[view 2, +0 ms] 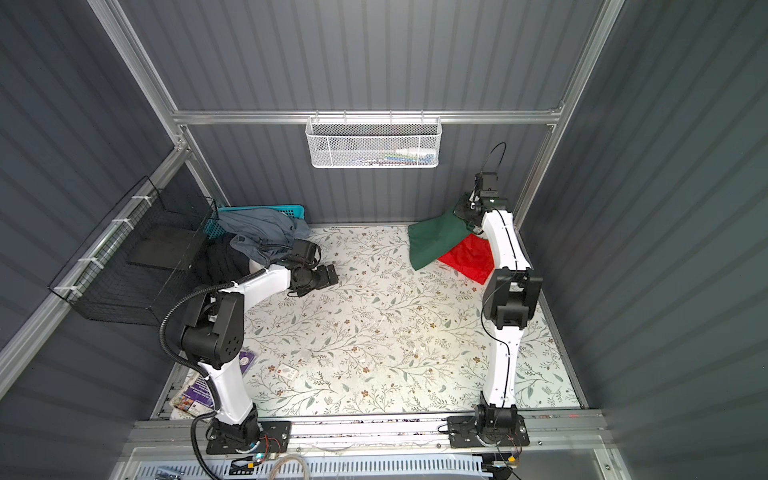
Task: Fold and stack the t-shirts
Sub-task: 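Lift the green shirt with the right gripper and drag it toward the red shirt, then lay the green shirt on top of the red shirt with the right gripper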
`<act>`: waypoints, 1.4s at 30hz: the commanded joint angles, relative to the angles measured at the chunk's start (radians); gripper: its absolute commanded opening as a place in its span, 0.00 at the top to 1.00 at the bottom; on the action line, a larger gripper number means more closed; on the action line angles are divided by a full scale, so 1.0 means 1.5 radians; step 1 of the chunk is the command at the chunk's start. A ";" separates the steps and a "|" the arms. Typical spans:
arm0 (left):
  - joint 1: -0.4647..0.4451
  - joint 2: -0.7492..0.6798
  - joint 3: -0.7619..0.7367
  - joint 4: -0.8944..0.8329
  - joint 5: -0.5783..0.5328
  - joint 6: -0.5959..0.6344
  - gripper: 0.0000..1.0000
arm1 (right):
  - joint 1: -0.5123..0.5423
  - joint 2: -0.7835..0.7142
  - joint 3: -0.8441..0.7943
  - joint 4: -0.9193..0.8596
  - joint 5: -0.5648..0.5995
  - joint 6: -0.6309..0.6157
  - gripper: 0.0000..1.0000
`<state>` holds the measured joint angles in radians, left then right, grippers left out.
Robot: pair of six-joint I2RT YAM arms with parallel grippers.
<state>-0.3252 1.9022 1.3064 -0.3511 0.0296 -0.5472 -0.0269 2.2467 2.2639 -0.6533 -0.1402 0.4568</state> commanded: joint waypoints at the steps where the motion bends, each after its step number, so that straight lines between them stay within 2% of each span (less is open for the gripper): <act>1: 0.005 -0.023 -0.008 0.005 0.018 -0.007 0.00 | -0.011 -0.019 0.010 0.026 0.016 0.007 1.00; 10: 0.006 -0.014 -0.010 0.008 0.023 0.000 0.00 | -0.064 -0.116 -0.223 0.144 0.015 0.014 1.00; 17: 0.005 0.007 0.004 0.009 0.036 -0.003 0.00 | -0.089 -0.185 -0.358 0.211 0.015 0.035 1.00; 29: 0.005 0.005 -0.007 0.009 0.036 0.001 0.00 | -0.107 -0.309 -0.595 0.359 0.105 0.076 1.00; 32: 0.005 0.011 -0.006 0.011 0.039 0.001 0.00 | -0.120 -0.309 -0.634 0.373 0.113 0.098 1.00; 36: 0.005 0.012 -0.004 0.012 0.044 0.001 0.00 | -0.148 -0.267 -0.630 0.358 0.069 0.127 1.00; 39: 0.005 0.010 -0.001 0.007 0.045 0.004 0.00 | -0.166 -0.248 -0.632 0.358 0.064 0.141 1.00; 41: 0.005 0.005 -0.003 0.003 0.043 0.009 0.00 | -0.177 -0.248 -0.641 0.361 0.058 0.149 0.93; 42: 0.005 0.001 -0.003 0.002 0.041 0.010 0.00 | -0.180 -0.251 -0.648 0.366 0.056 0.151 0.93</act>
<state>-0.3252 1.9045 1.2995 -0.3355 0.0799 -0.5461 -0.2733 1.8812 1.3075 -0.1329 -0.0570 0.6483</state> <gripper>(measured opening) 0.997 0.075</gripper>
